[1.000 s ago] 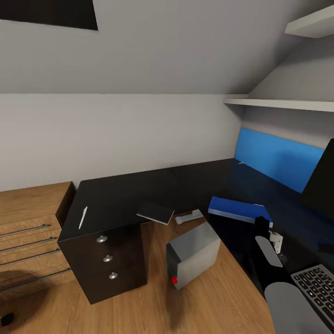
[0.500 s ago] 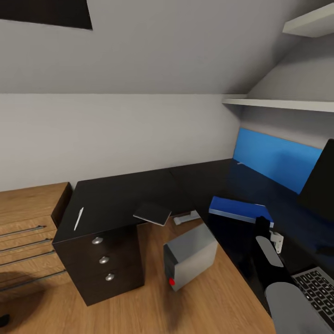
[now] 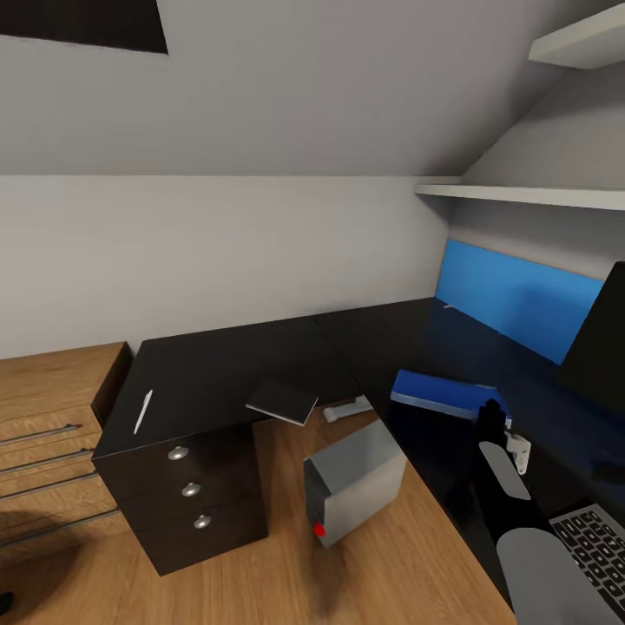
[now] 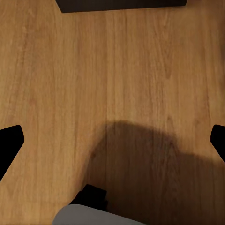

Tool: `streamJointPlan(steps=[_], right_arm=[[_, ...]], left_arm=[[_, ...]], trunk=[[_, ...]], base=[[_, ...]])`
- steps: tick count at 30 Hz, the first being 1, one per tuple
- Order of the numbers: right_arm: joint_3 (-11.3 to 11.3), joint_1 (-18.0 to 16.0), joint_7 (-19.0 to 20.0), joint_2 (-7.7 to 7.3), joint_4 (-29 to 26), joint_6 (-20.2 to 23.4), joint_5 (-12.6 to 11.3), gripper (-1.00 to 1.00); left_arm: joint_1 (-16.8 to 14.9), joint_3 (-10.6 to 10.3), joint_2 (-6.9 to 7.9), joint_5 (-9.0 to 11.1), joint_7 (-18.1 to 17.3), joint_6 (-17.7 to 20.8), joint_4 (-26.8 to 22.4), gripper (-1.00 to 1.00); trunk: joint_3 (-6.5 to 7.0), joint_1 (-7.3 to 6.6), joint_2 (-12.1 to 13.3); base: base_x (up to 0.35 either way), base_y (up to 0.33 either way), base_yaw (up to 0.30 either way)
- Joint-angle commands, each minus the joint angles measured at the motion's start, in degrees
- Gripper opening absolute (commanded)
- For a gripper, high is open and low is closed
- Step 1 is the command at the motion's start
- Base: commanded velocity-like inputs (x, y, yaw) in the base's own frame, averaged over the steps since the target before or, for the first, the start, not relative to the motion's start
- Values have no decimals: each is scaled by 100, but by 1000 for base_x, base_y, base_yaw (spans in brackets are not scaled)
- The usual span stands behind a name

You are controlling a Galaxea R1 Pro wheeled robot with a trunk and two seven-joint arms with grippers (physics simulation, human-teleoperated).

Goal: In the bedroom, organize the workspace by keeping the computer under the desk, ensuring the monitor is on the desk, placing the keyboard on the desk next to the monitor, placing the mouse on the desk next to the keyboard, moving the folder from the swivel chair onto the desk next to the mouse, stacking the notebook on top of the folder with the pen on top of the notebook, and positioning the swivel chair next to the desk.

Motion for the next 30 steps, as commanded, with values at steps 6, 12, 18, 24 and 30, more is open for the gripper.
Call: streamJointPlan(steps=[6, 12, 18, 24, 30], right_arm=[[8, -3, -10, -2, -7, -25, -37, 100], [8, -3, -4, -2, -7, -29, -37, 100], [8, -3, 4, -2, -7, -34, -37, 100], [8, -3, 10, -2, -7, -40, -37, 100], [8, -3, 19, -2, -7, -43, -37, 100]], left_arm=[[-3, -45, 3, 51, 36, -23, 2, 100], [-3, -45, 3, 51, 34, -30, 2, 100], [-3, -45, 6, 51, 27, -25, 2, 100], [-3, -45, 12, 51, 28, -23, 2, 100], [-3, -45, 12, 51, 26, -23, 2, 100]], trunk=[[-6, 0, -3], [-6, 0, -3], [-6, 0, -3], [-6, 0, -3], [-6, 0, -3]], base=[[0, 0, 0], [-6, 0, 0], [-164, 0, 0], [-27, 0, 0], [-196, 0, 0]])
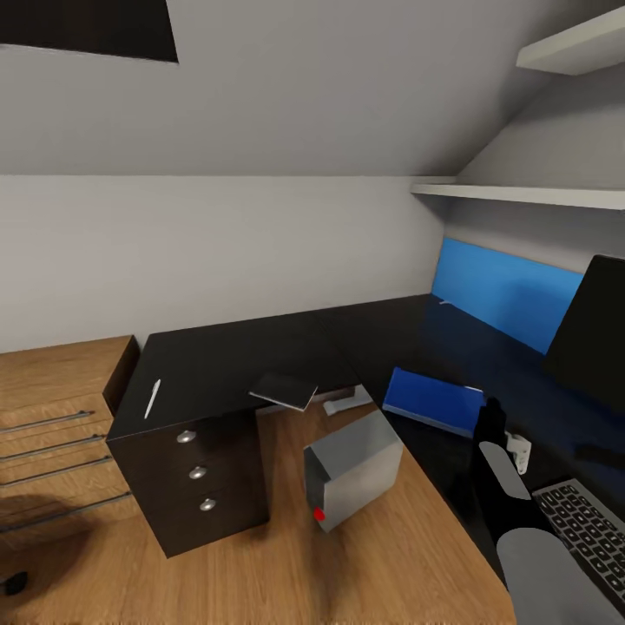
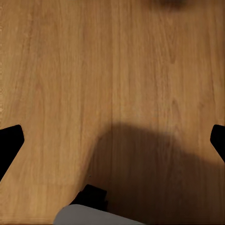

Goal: In the bedroom, organize the workspace by keeping the computer under the desk, ensuring the monitor is on the desk, placing the keyboard on the desk next to the monitor, placing the mouse on the desk next to the keyboard, moving the folder from the swivel chair onto the desk next to the mouse, stacking the notebook on top of the folder with the pen on top of the notebook, and positioning the swivel chair next to the desk.

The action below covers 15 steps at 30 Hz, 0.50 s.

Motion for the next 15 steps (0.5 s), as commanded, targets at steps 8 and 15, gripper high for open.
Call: streamJointPlan(steps=[8, 15], right_arm=[[43, 8, 251, 95, -27, -36, -28, 100], [336, 42, 530, 477, -71, -97, 480, 100]], left_arm=[[-3, -45, 3, 57, 41, -23, 2, 100], [-3, -45, 3, 60, 50, -8, 4, 100]], trunk=[[-6, -3, -3], [2, -3, -3]], base=[[-131, 0, 0], [-8, 0, 31]])
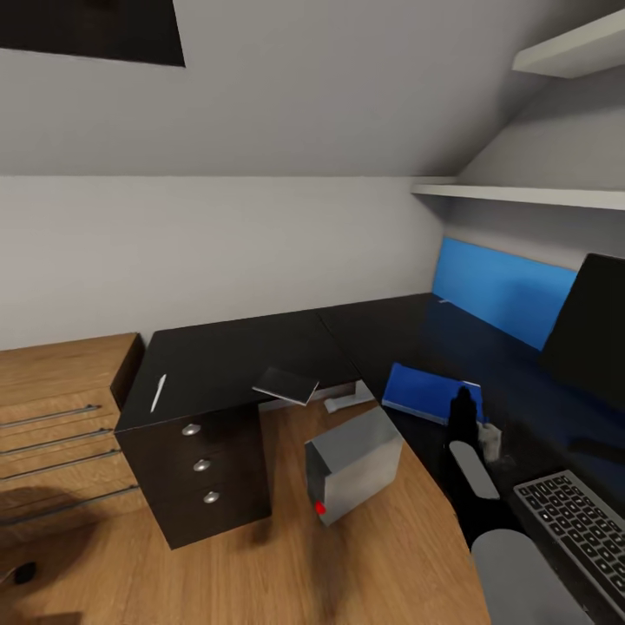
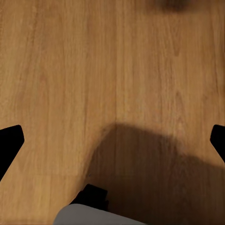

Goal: In the bedroom, organize the workspace by keeping the computer under the desk, ensuring the monitor is on the desk, placing the keyboard on the desk next to the monitor, placing the mouse on the desk next to the keyboard, moving the folder from the swivel chair onto the desk next to the mouse, stacking the notebook on top of the folder with the pen on top of the notebook, and positioning the swivel chair next to the desk.

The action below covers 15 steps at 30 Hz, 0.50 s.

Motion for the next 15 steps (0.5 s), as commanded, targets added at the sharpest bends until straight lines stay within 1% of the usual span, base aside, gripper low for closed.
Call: streamJointPlan(steps=[1, 2, 3, 5, 6, 8, 11, 12, 13, 14, 15], right_arm=[[40, 1, 0, 77, -11, -56, 151, 100], [68, 2, 8, 148, -13, -90, 322, 100], [97, 4, 16, 273, -14, -125, 608, 100], [106, 5, 18, 316, -15, -134, 707, 100], [137, 5, 19, 357, -13, -142, 797, 100], [187, 6, 20, 374, -11, -145, 831, 100], [360, 7, 14, 401, 6, -148, 860, 100], [463, 8, 10, 414, 19, -148, 865, 100], [512, 9, 7, 423, 25, -149, 867, 100], [657, 14, 1, 479, 39, -149, 870, 100], [702, 17, 0, 504, 43, -149, 871, 100]], left_arm=[[-4, -45, 3, 51, 34, -15, 5, 100], [-4, -45, 3, 51, 34, -10, 7, 100], [-4, -45, 3, 52, 34, -5, 9, 100], [-4, -45, 3, 52, 37, -4, 9, 100], [-4, -45, 3, 52, 42, -1, 8, 100], [-4, -45, 3, 52, 46, 2, 9, 100], [-4, -45, 3, 53, 55, 5, 9, 100], [-4, -45, 3, 54, 57, 6, 10, 100], [-4, -45, 3, 53, 58, 6, 10, 100], [-4, -45, 3, 52, 59, 7, 10, 100], [-4, -45, 3, 52, 60, 7, 10, 100]], trunk=[[-1, 0, -3], [4, 0, -3], [10, 0, -3], [21, 0, -3], [27, 0, -3], [40, 0, -3], [58, 0, -3], [64, 0, -3], [70, 0, -3], [76, 0, -3], [81, 0, -3]], base=[[-1, 0, 138], [-1, 0, 158], [0, 0, 178], [0, 0, 182], [0, 0, 188], [0, 0, 191], [0, 0, 200], [0, 0, 206], [0, 0, 208], [0, 0, 214], [0, 0, 217]])
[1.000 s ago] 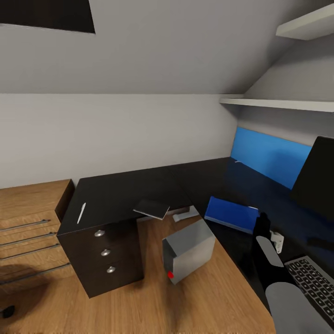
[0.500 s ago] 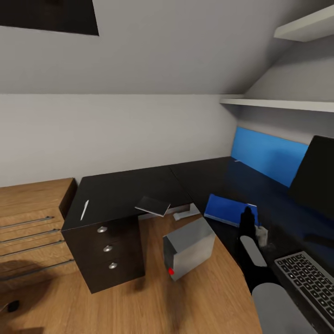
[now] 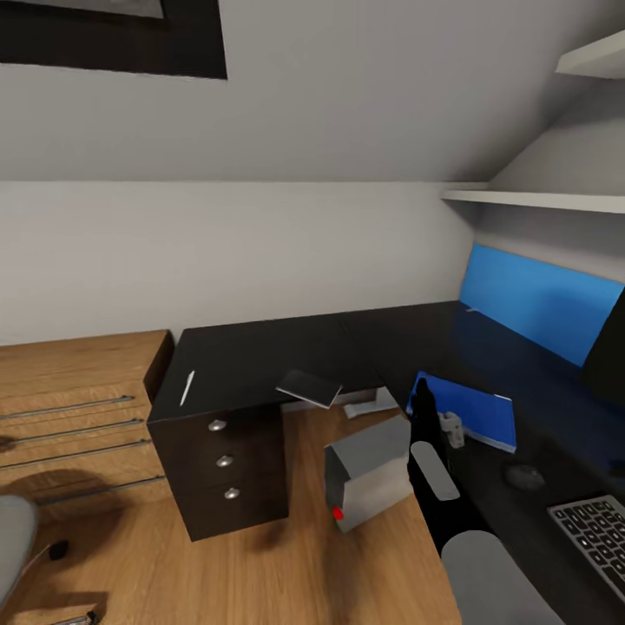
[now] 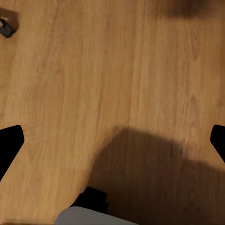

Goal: In the bedroom, organize the workspace by keeping the computer under the desk, ensuring the monitor is on the desk, placing the keyboard on the desk next to the monitor, placing the mouse on the desk next to the keyboard, moving the folder from the swivel chair onto the desk next to the mouse, stacking the notebook on top of the folder with the pen on top of the notebook, and positioning the swivel chair next to the desk.

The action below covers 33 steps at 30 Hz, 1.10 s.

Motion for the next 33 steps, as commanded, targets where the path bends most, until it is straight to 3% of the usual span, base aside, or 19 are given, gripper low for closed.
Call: streamJointPlan(steps=[1, 3, 6, 11, 19, 21, 25, 33], right_arm=[[41, 5, -12, 29, -6, -12, -28, 100], [118, 31, -13, 77, 0, -12, -27, 100], [459, 104, -34, 133, 193, 54, -26, 100], [823, 129, -120, 154, 320, 97, -25, 100], [1269, 143, -498, 173, 383, 140, -32, 100], [1433, 141, -607, 164, 388, 366, -50, 100], [1466, 142, -634, 147, 390, 773, -76, 100], [1399, 144, -620, 135, 374, 1377, -93, 100]], left_arm=[[-5, -45, 3, 51, 33, -23, 4, 100], [-5, -45, 3, 51, 33, -25, 4, 100], [-5, -41, 6, 47, 30, -48, 1, 100], [-5, -38, 10, 50, 25, -66, -17, 100], [-5, -24, 12, 59, 39, -79, -143, 100], [-5, -20, 12, 68, 36, -77, -277, 100], [-5, -19, 12, 74, 26, -76, -330, 100], [-5, -16, 23, 76, 18, -82, -384, 100]], trunk=[[0, 0, -3], [11, 0, -3], [21, 0, -3], [27, 0, -3], [30, 0, -3], [30, 0, -3], [30, 0, -3], [-114, 175, -324]], base=[[0, 0, 219], [0, 0, 223], [0, 0, 242], [0, 0, 267], [0, 0, 281], [0, 0, 286], [0, 0, 287], [0, 0, 270]])
